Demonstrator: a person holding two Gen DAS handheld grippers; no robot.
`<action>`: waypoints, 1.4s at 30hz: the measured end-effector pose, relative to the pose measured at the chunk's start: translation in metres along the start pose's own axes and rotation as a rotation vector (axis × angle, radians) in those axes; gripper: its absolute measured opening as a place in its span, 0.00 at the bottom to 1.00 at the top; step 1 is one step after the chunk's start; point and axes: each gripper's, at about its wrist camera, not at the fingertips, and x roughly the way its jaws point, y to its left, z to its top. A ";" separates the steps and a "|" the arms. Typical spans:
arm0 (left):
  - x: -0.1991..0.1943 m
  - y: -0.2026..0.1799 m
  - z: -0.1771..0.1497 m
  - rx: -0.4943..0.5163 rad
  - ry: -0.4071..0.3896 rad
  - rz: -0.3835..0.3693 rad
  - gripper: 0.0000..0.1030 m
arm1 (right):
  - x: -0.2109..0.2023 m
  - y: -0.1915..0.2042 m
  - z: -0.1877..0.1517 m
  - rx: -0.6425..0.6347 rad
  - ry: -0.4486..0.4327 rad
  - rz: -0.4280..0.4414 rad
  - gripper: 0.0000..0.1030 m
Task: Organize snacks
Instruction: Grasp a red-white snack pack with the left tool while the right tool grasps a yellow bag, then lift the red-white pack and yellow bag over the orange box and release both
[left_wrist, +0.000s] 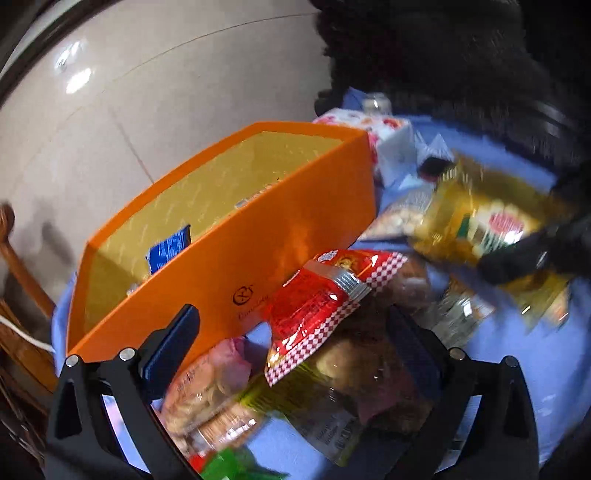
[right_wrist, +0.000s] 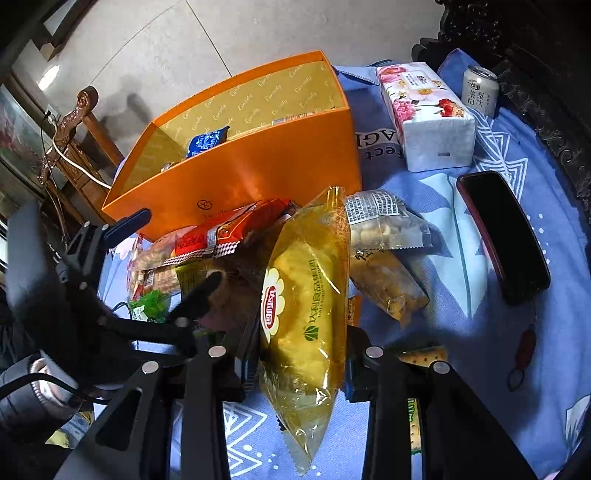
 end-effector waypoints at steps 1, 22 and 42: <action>0.004 -0.003 0.000 0.025 -0.004 0.013 0.96 | 0.001 0.000 0.001 -0.002 0.003 0.002 0.34; 0.028 -0.018 0.010 0.159 -0.048 -0.119 0.26 | 0.025 -0.010 0.014 0.021 0.040 0.051 0.34; -0.054 0.042 0.005 -0.240 -0.091 -0.184 0.17 | -0.024 0.011 0.007 -0.031 -0.075 0.052 0.34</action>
